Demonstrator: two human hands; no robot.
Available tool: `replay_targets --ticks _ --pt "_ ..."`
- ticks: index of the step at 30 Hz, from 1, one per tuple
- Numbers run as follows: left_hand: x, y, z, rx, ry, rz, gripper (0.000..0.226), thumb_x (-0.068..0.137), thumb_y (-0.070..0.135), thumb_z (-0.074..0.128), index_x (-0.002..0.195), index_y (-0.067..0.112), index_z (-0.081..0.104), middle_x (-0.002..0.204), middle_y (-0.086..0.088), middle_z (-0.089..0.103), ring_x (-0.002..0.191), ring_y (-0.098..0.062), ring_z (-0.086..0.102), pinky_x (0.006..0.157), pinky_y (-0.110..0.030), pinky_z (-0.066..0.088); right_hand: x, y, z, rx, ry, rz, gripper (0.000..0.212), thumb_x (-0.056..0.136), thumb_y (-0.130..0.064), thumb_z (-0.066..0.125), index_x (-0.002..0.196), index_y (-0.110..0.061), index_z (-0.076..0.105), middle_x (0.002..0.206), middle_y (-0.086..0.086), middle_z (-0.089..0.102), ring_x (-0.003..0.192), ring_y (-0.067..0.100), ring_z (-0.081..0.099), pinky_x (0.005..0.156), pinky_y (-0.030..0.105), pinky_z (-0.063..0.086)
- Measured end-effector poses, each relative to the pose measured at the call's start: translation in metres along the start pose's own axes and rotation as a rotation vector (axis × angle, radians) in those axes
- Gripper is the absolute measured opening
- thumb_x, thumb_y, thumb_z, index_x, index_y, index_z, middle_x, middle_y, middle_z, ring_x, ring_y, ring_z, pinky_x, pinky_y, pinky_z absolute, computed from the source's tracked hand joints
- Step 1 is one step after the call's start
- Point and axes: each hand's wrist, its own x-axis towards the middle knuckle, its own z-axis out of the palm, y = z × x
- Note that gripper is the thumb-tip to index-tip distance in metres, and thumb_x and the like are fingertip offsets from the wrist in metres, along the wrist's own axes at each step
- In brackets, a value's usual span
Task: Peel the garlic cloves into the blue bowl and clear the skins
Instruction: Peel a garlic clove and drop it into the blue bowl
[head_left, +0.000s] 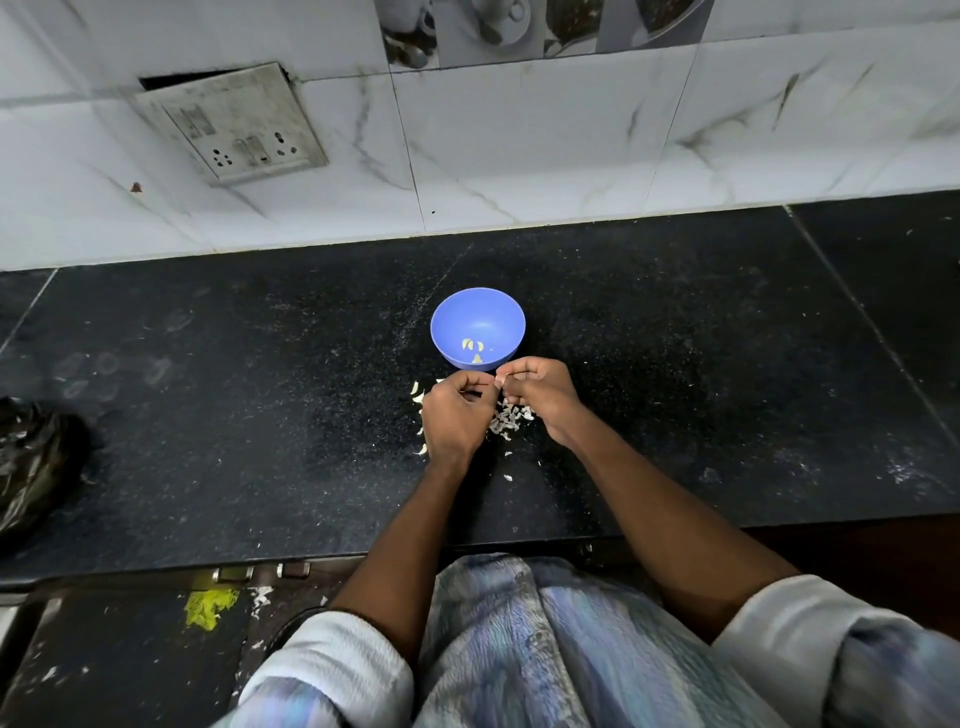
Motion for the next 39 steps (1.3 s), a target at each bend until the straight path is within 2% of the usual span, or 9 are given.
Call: replay_targets --ticks 7,12,14,19,24,28,34,37,39 --pt "0.005 -0.005 -0.001 -0.026 -0.045 -0.014 0.005 0.091 0.028 0.081 0.089 0.025 0.085 0.079 0.017 0.078 0.071 -0.001 0.074 0.073 -0.033 0.063 0.001 -0.002 -0.001 0.075 0.005 -0.001 0.016 0.093 0.001 0.071 0.108 0.006 0.072 0.081 0.01 0.075 0.062 0.008 0.06 0.059 0.017 0.05" --pt "0.006 -0.004 0.001 -0.024 -0.046 -0.029 0.005 0.09 0.026 0.081 0.086 0.024 0.085 0.076 0.016 0.078 0.069 -0.001 0.074 0.071 -0.035 0.064 0.003 -0.001 0.001 0.124 -0.009 0.034 0.02 0.093 -0.003 0.073 0.112 0.002 0.073 0.103 0.012 0.078 0.087 0.017 0.074 0.078 0.027 0.06" --pt "0.006 -0.003 0.001 -0.018 -0.048 -0.031 0.006 0.09 0.025 0.081 0.086 0.024 0.085 0.076 0.015 0.078 0.069 -0.001 0.074 0.071 -0.035 0.064 0.003 -0.001 0.001 0.143 -0.006 0.04 0.021 0.092 -0.002 0.073 0.113 0.003 0.073 0.105 0.014 0.078 0.093 0.021 0.075 0.082 0.03 0.061" --pt "0.005 -0.003 0.003 -0.011 -0.075 -0.022 0.008 0.087 0.026 0.078 0.084 0.024 0.085 0.072 0.015 0.077 0.067 -0.005 0.075 0.07 -0.035 0.064 0.001 -0.004 -0.001 0.156 -0.005 0.061 0.021 0.092 0.003 0.071 0.113 0.005 0.072 0.103 0.011 0.077 0.087 0.017 0.074 0.08 0.024 0.062" --pt "0.002 0.003 0.007 -0.013 -0.027 -0.037 0.007 0.082 0.024 0.08 0.077 0.022 0.084 0.065 0.015 0.074 0.059 -0.002 0.067 0.063 -0.027 0.058 0.003 -0.004 0.001 0.17 -0.003 0.098 0.014 0.092 0.004 0.07 0.102 -0.004 0.074 0.1 0.006 0.078 0.087 0.015 0.074 0.084 0.028 0.061" --pt "0.002 0.005 0.01 -0.003 0.007 -0.039 0.016 0.081 0.025 0.081 0.068 0.016 0.079 0.058 0.001 0.069 0.053 -0.004 0.054 0.061 -0.033 0.056 0.003 -0.004 0.0 0.185 -0.005 0.109 0.014 0.092 0.003 0.07 0.104 -0.004 0.075 0.1 0.005 0.078 0.085 0.011 0.075 0.072 0.022 0.058" --pt "0.001 -0.001 0.011 -0.006 0.015 0.016 0.032 0.083 0.028 0.077 0.063 0.006 0.067 0.059 -0.013 0.06 0.055 -0.007 0.041 0.057 -0.041 0.051 0.002 -0.003 -0.003 0.209 -0.019 0.131 0.014 0.093 0.004 0.069 0.102 -0.005 0.075 0.1 0.004 0.079 0.087 0.012 0.076 0.074 0.022 0.058" --pt "-0.001 0.001 0.01 -0.06 -0.033 0.006 0.016 0.087 0.022 0.078 0.074 0.014 0.079 0.06 -0.002 0.068 0.055 -0.003 0.049 0.056 -0.031 0.05 0.001 -0.003 -0.007 0.291 -0.018 0.133 0.013 0.093 0.007 0.067 0.103 0.0 0.075 0.098 0.01 0.079 0.085 0.015 0.075 0.074 0.022 0.059" --pt "-0.002 0.002 0.01 -0.116 -0.054 -0.02 0.009 0.09 0.014 0.076 0.085 0.016 0.083 0.07 0.006 0.076 0.058 0.0 0.06 0.058 -0.021 0.05 0.001 -0.005 -0.009 0.333 -0.027 0.143 0.013 0.093 0.007 0.067 0.102 0.001 0.075 0.098 0.013 0.078 0.082 0.015 0.074 0.074 0.021 0.059"
